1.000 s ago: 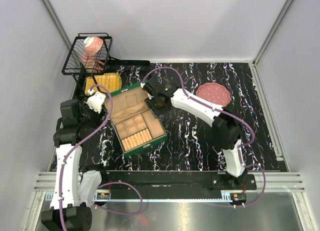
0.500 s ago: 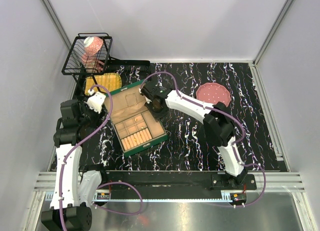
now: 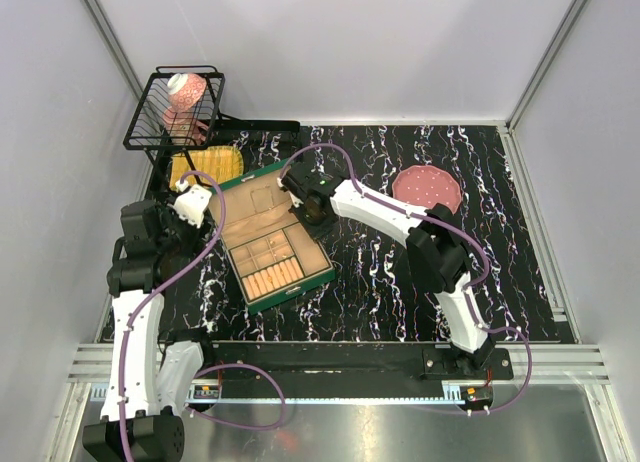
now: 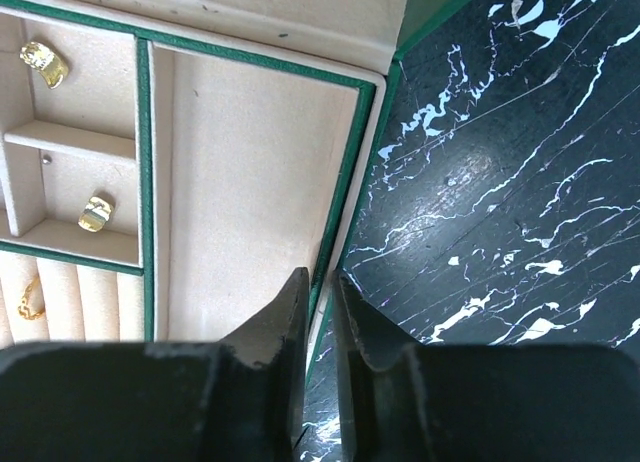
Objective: Organize the mixed jewelry
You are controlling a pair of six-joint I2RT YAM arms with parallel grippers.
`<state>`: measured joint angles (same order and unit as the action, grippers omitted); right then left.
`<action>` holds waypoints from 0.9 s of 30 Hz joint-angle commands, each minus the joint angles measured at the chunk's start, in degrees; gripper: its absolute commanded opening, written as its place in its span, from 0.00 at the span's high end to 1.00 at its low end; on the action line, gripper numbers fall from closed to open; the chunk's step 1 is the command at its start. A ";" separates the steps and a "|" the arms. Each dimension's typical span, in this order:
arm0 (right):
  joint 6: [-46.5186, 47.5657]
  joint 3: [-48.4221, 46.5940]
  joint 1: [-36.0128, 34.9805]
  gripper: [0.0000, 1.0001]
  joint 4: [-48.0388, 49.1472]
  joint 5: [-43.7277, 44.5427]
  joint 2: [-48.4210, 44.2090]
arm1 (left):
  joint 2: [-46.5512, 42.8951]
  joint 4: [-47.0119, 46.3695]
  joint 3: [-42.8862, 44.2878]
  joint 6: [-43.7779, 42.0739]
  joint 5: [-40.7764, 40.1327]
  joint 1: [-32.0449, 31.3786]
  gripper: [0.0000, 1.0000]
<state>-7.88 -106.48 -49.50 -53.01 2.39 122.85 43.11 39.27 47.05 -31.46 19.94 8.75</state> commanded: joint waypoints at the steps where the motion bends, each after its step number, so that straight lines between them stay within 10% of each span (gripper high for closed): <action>1: 0.93 -0.66 -0.51 0.75 1.33 -1.95 -4.54 | -1.10 -3.93 -0.73 0.35 1.41 0.56 0.41; 17: 4.45 1.27 -0.51 0.42 2.30 3.06 -16.94 | 4.08 -21.76 -1.79 10.81 4.93 1.53 0.35; 27: 5.59 3.12 -0.43 0.41 2.92 4.29 -19.22 | 13.48 -26.87 1.11 13.18 18.27 1.97 0.31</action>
<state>-3.42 -103.46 -49.74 -51.68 4.99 106.02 54.61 18.22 44.64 -19.84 28.47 10.46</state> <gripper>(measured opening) 0.591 0.683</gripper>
